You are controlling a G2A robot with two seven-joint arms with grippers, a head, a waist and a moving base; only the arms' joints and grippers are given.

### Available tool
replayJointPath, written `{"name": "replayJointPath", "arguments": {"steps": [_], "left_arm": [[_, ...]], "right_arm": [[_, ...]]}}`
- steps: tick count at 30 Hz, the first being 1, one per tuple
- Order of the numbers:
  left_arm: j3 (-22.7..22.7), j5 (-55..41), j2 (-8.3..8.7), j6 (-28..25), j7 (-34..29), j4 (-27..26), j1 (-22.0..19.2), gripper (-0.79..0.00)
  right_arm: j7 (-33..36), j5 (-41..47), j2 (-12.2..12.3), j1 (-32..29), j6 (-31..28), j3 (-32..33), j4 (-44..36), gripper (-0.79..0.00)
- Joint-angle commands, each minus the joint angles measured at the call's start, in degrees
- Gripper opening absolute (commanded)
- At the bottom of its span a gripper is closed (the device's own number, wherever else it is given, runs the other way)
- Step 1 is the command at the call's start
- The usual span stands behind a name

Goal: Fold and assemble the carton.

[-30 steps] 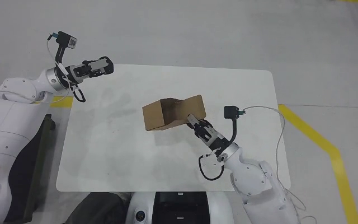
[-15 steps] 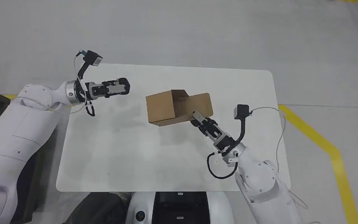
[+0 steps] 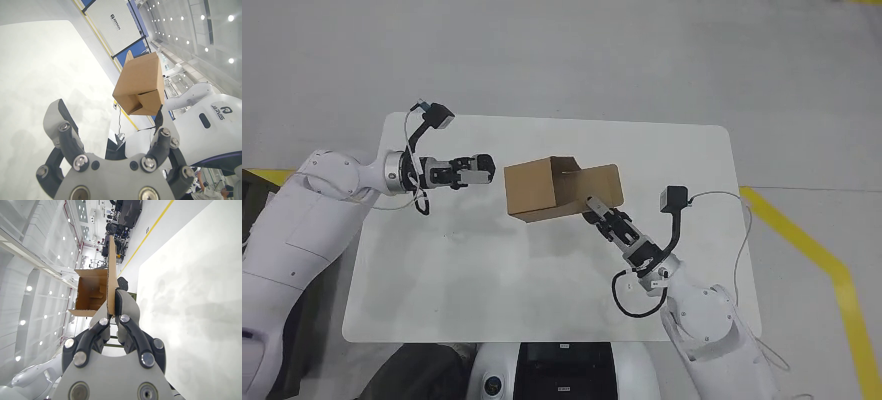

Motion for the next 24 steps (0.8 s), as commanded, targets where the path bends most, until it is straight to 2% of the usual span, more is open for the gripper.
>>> {"name": "replayJointPath", "arguments": {"steps": [1,6,10,16,21,24], "left_arm": [[0.0,0.0,0.0,0.0,0.0,0.0,0.0,0.0],[-0.1,0.6,-0.04,-0.3,0.5,-0.6,0.1,0.0],[0.3,11.0,0.06,-4.7,4.6,-4.9,1.0,0.0],[1.4,26.6,0.78,-19.5,19.5,-4.2,1.6,0.0],[-1.7,32.0,0.43,-19.5,22.8,-8.9,2.5,0.0],[-4.1,39.3,0.27,-19.5,26.7,-13.0,3.9,0.0]], "right_arm": [[0.0,0.0,0.0,0.0,0.0,0.0,0.0,-0.785],[-0.6,0.4,0.0,0.1,0.1,-0.1,0.1,-0.785],[0.2,3.2,-0.1,1.0,0.6,-0.1,1.0,-0.785],[0.6,6.7,-0.1,2.0,0.9,0.5,1.8,-0.785],[0.8,7.5,0.0,2.7,2.0,0.7,2.5,-0.785],[1.1,8.4,0.0,3.3,2.8,0.6,3.3,-0.785]]}}
